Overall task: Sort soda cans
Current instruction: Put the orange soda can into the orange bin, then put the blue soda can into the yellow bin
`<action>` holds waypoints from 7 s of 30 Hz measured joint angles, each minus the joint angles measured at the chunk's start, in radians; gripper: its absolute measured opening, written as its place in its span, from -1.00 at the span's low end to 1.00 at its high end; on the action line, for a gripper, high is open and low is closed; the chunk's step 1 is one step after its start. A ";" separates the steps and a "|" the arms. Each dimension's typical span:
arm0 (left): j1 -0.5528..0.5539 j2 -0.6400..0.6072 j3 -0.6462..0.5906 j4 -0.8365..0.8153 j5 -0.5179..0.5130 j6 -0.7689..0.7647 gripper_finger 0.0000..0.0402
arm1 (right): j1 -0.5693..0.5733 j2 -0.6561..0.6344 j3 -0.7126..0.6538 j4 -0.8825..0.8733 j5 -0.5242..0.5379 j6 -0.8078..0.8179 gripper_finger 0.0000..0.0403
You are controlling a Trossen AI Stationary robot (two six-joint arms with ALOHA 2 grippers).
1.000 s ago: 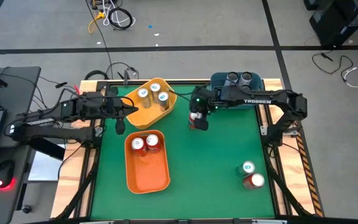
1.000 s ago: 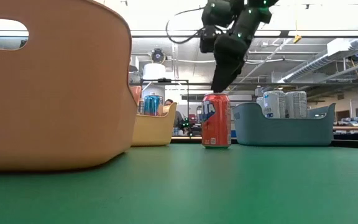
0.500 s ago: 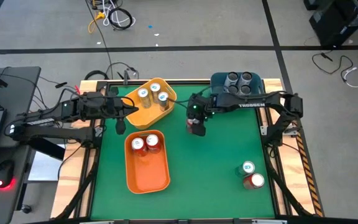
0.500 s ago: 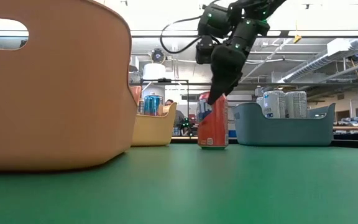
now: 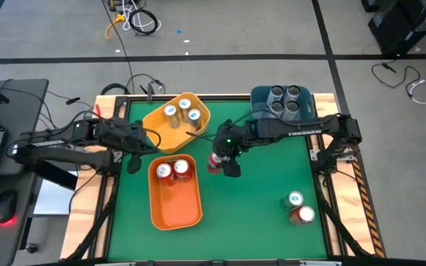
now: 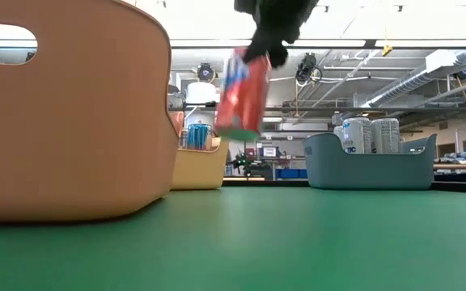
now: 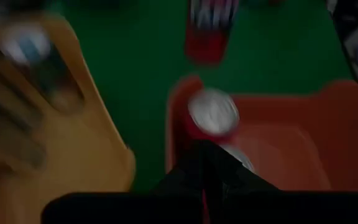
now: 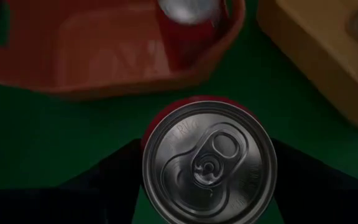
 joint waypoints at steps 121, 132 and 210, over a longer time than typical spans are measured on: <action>-0.164 0.681 -0.387 1.209 0.232 0.000 -1.00 | 0.100 0.228 0.354 -0.148 0.119 -0.038 0.85; -0.156 0.680 -0.350 1.141 0.239 0.028 -1.00 | 0.190 0.029 0.356 -0.684 0.235 0.341 0.66; -0.149 0.084 -0.294 0.683 0.167 -0.080 -1.00 | 0.483 -0.333 -0.262 -0.613 0.051 0.863 0.10</action>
